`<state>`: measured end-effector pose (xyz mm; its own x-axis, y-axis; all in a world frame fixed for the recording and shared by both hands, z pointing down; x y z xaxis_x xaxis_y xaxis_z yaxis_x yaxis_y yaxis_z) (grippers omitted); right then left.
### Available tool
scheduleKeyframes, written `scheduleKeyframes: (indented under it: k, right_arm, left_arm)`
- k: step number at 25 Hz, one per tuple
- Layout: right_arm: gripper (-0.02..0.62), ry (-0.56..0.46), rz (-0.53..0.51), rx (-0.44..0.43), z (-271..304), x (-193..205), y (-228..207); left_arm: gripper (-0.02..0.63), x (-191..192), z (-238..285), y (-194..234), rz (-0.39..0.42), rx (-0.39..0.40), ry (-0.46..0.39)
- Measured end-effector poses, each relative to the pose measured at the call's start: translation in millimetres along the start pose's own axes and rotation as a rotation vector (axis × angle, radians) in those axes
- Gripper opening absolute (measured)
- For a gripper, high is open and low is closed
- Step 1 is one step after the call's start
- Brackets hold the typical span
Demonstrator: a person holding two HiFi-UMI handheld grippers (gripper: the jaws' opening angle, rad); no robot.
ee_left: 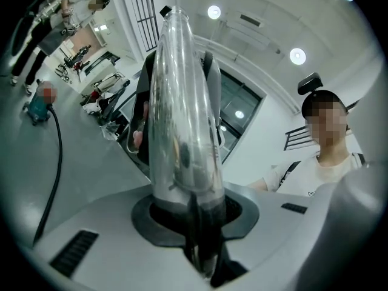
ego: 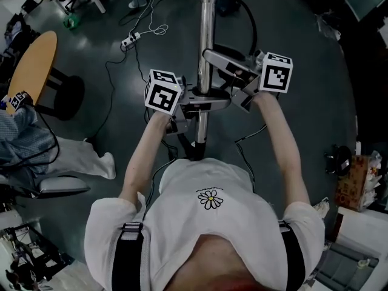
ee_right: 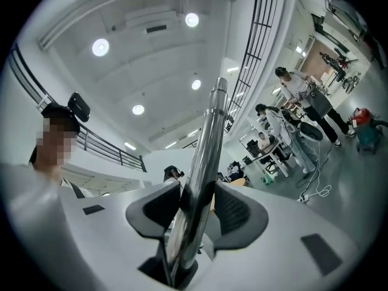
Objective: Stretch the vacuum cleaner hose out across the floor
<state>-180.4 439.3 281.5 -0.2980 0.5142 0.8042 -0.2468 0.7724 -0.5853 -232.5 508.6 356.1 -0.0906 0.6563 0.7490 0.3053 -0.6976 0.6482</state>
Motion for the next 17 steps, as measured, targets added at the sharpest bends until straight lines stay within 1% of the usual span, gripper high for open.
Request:
scheduleKeyframes:
  k: [5, 8, 14, 17]
  right_arm:
    - [0.178, 0.016, -0.054, 0.014, 0.1, -1.9, 6.4]
    - [0.178, 0.01, -0.061, 0.017, -0.7, -2.8, 7.7]
    - [0.178, 0.006, -0.074, 0.024, -4.8, 0.4, 10.8]
    - [0.178, 0.005, -0.08, 0.024, -5.2, -0.2, 12.2]
  left_arm:
    - [0.087, -5.6, 1.2, -2.2, 0.005, 0.028, 0.017]
    - [0.084, -6.3, 1.9, -3.6, 0.02, 0.033, 0.028]
    - [0.08, -1.4, 4.2, -4.7, 0.009, 0.037, 0.008]
    - [0.078, -1.6, 4.1, -4.7, 0.018, 0.036, 0.01]
Point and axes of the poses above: the fingertips, and each gripper's own axes: z forward along the fingers, y to its left, x out of its underside, the point moved 6 cm from there along -z, backward along the fingers, and after that the axes turned 9 degrees about x, right-handed, at the moved point
